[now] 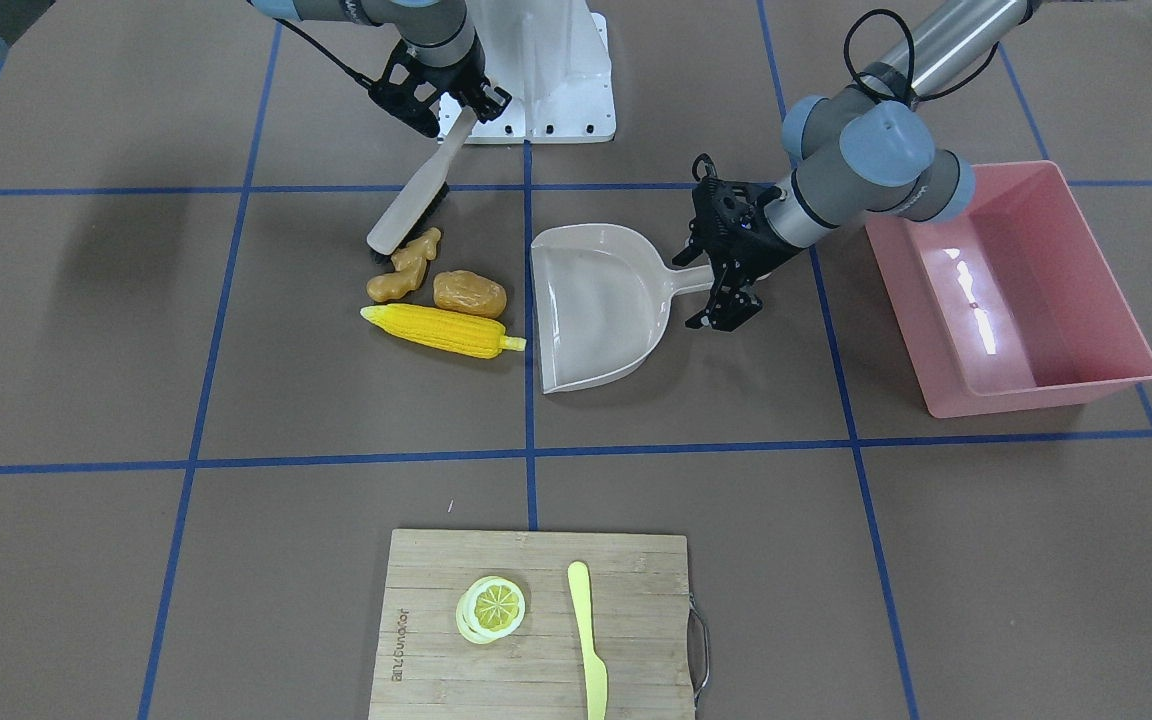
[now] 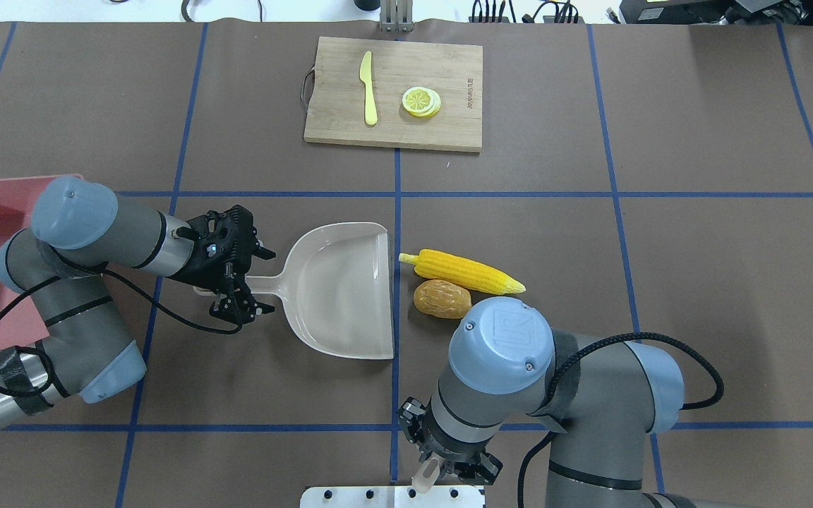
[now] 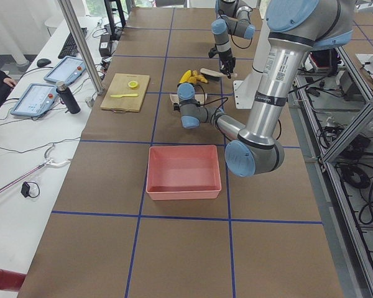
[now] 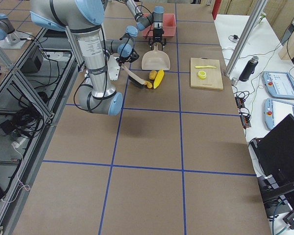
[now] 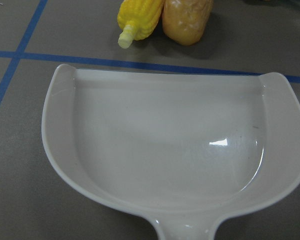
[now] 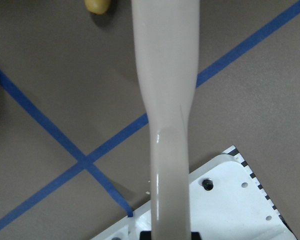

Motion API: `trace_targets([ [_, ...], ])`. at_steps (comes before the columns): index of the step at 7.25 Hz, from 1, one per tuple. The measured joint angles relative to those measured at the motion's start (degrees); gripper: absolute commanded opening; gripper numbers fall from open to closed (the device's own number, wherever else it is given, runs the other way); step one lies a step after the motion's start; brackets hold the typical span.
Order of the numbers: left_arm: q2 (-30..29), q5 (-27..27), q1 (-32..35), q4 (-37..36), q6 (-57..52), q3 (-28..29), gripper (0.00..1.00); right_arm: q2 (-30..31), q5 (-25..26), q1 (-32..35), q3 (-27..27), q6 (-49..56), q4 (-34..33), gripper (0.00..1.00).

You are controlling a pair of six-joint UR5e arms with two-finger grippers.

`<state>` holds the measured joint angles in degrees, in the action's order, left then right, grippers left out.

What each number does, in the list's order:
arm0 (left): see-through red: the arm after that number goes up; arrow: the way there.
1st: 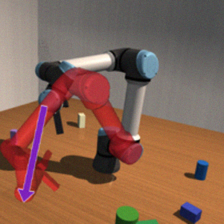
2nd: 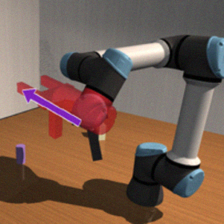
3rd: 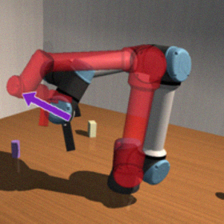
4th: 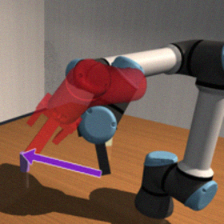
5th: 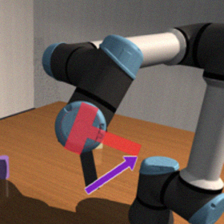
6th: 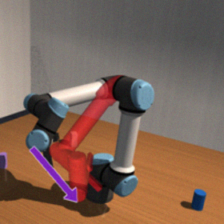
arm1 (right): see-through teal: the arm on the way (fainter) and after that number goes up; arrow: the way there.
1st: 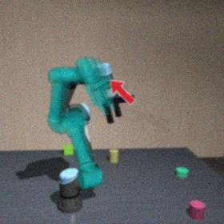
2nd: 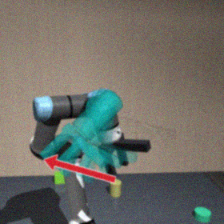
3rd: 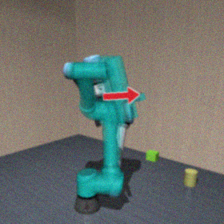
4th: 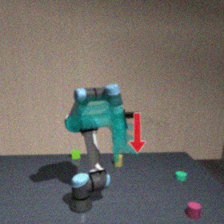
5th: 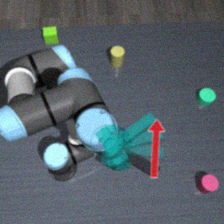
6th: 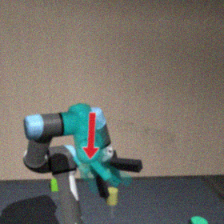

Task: Sweep and dump trash into bin
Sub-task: 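Sweep the ginger root with the brush toward the potato and corn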

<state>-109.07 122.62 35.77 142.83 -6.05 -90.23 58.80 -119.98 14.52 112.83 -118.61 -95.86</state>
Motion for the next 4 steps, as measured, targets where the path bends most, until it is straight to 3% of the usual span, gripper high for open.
trace_targets([
  [2, 0.0, 0.0, 0.0, 0.0, 0.0, 0.0, 0.93, -3.0, -1.2, 2.1, 0.4, 1.7, -5.2, 0.00],
  [4, 0.0, 0.0, 0.0, 0.0, 0.0, 0.0, 0.93, -0.4, -2.2, 5.0, 4.4, 7.1, -10.6, 0.00],
])
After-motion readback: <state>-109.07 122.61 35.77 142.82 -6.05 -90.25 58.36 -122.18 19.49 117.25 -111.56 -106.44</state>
